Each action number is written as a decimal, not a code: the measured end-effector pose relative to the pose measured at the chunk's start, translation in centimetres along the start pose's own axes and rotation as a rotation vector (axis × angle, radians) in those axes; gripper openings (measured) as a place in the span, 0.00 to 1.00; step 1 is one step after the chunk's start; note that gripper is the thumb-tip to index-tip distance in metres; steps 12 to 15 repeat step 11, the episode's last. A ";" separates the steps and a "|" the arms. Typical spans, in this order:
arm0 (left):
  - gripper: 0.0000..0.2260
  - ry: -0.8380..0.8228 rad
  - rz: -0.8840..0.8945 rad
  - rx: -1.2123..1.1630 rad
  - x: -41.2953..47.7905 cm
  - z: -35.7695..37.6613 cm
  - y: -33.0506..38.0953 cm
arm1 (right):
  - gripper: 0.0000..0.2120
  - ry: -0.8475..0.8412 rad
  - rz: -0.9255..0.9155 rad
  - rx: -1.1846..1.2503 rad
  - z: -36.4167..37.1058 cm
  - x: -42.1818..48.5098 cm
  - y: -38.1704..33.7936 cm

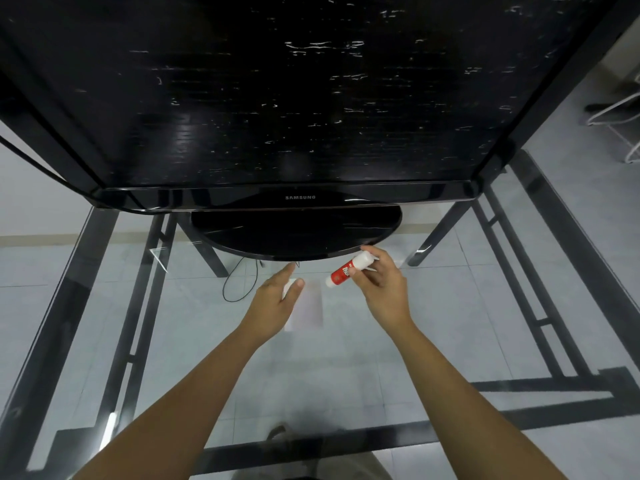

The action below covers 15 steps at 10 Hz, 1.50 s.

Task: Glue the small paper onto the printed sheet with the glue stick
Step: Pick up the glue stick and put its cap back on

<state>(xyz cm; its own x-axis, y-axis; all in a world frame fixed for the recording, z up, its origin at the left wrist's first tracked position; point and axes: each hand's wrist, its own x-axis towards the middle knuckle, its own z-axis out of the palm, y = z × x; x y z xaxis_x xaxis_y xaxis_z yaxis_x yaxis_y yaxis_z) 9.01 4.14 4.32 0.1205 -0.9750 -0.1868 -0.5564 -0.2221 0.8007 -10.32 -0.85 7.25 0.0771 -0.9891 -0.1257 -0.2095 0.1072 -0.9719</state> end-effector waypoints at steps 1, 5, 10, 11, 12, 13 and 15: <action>0.24 0.034 -0.039 0.142 0.5 0.1 -2.4 | 0.17 0.034 -0.003 -0.120 0.3 1.2 1.0; 0.27 0.066 -0.102 0.619 0.8 2.0 -8.5 | 0.19 -0.076 -0.143 -0.408 1.8 2.9 4.7; 0.28 0.031 -0.124 0.607 0.7 1.7 -8.2 | 0.30 -0.146 -0.109 -0.554 1.6 3.1 4.4; 0.28 0.068 -0.114 0.568 0.9 1.2 -7.4 | 0.35 -0.168 -0.091 -0.554 1.5 3.1 4.0; 0.28 0.068 -0.114 0.568 0.9 1.2 -7.4 | 0.35 -0.168 -0.091 -0.554 1.5 3.1 4.0; 0.28 0.068 -0.114 0.568 0.9 1.2 -7.4 | 0.35 -0.168 -0.091 -0.554 1.5 3.1 4.0; 0.28 0.068 -0.114 0.568 0.9 1.2 -7.4 | 0.35 -0.168 -0.091 -0.554 1.5 3.1 4.0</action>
